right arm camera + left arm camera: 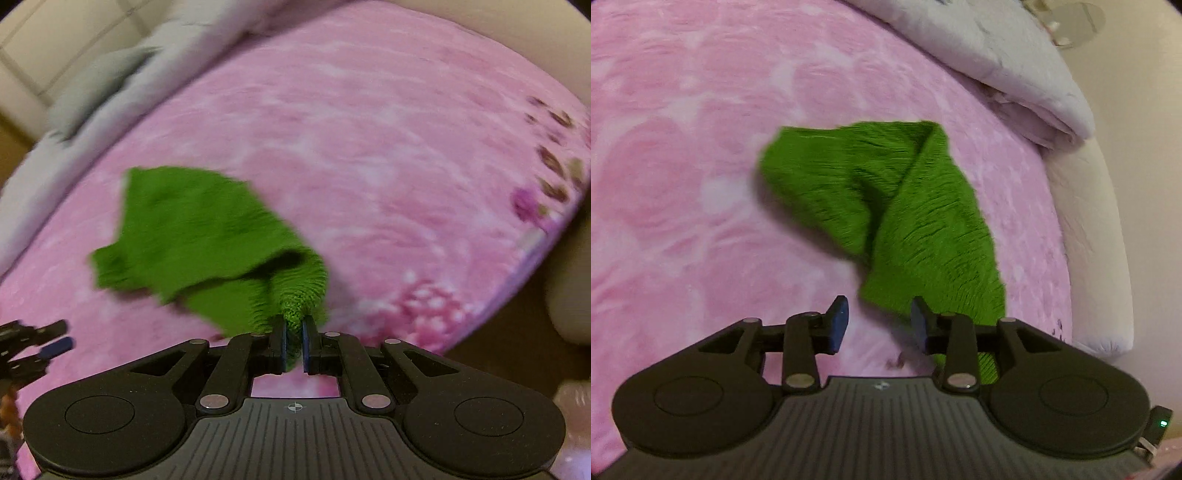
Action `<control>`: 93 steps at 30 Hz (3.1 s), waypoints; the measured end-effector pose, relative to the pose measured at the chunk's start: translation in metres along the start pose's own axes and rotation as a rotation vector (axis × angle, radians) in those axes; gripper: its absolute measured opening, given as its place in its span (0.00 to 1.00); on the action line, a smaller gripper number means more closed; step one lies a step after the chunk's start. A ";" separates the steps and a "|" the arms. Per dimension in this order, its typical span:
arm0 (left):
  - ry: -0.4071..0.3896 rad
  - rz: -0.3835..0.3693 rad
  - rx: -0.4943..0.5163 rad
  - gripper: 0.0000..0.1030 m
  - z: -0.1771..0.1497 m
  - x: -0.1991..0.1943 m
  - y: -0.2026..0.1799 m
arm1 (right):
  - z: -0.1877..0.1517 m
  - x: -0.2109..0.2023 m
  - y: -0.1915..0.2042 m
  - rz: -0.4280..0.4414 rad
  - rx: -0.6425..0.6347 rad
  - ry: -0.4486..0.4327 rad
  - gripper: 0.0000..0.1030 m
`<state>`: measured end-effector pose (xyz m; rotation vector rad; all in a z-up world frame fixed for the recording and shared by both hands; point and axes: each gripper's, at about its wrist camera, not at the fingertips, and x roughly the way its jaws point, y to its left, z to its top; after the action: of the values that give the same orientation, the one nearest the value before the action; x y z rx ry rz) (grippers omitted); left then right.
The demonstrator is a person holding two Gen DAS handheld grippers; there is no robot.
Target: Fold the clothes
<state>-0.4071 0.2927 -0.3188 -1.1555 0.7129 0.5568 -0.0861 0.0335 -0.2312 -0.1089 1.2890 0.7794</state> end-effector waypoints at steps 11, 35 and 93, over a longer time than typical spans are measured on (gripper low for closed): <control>-0.031 -0.033 0.096 0.36 0.017 0.073 -0.017 | -0.012 0.036 -0.116 0.241 0.651 -0.012 0.69; -0.116 -0.422 -0.069 0.06 0.078 -0.022 -0.042 | 0.074 -0.012 -0.061 0.555 0.653 -0.022 0.05; -0.262 -0.006 -0.763 0.29 -0.149 -0.126 0.244 | -0.102 0.132 0.025 0.340 0.310 0.323 0.31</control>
<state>-0.6981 0.2242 -0.4097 -1.7418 0.2591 1.0014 -0.1749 0.0626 -0.3714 0.2500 1.7491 0.8614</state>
